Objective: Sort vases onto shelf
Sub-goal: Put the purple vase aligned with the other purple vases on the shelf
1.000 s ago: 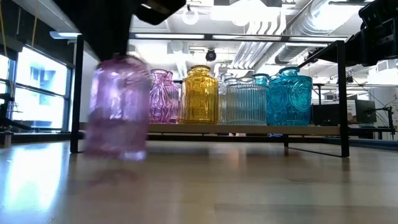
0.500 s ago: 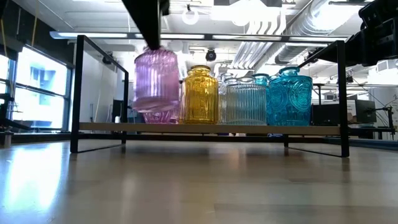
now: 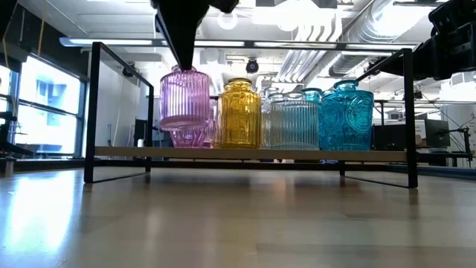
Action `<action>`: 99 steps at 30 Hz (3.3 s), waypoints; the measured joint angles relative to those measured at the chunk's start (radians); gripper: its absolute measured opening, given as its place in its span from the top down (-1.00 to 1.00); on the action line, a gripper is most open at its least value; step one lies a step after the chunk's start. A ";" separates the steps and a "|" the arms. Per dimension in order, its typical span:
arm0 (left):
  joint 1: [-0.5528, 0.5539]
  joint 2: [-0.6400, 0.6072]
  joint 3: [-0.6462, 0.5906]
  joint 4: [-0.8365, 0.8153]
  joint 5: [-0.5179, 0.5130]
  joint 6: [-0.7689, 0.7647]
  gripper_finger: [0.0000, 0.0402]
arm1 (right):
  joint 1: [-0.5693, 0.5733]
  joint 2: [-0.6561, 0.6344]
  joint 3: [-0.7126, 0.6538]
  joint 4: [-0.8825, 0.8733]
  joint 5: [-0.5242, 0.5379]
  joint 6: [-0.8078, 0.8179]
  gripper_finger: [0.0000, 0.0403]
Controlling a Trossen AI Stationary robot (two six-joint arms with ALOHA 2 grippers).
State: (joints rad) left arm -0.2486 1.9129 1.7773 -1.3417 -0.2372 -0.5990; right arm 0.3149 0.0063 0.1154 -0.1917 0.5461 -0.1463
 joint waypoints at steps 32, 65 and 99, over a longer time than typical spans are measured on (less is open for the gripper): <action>0.021 -0.001 -0.096 0.071 -0.047 -0.078 0.73 | 0.000 0.000 0.000 0.000 0.000 0.000 1.00; 0.009 -0.001 -0.066 0.122 0.079 0.295 0.95 | 0.000 0.000 0.000 0.000 0.000 0.010 1.00; 0.073 0.000 -0.147 0.201 -0.020 0.310 1.00 | 0.000 0.000 0.000 -0.001 0.000 0.008 1.00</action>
State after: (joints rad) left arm -0.1756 1.9129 1.6299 -1.1408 -0.2574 -0.2887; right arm 0.3149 0.0062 0.1154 -0.1928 0.5461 -0.1379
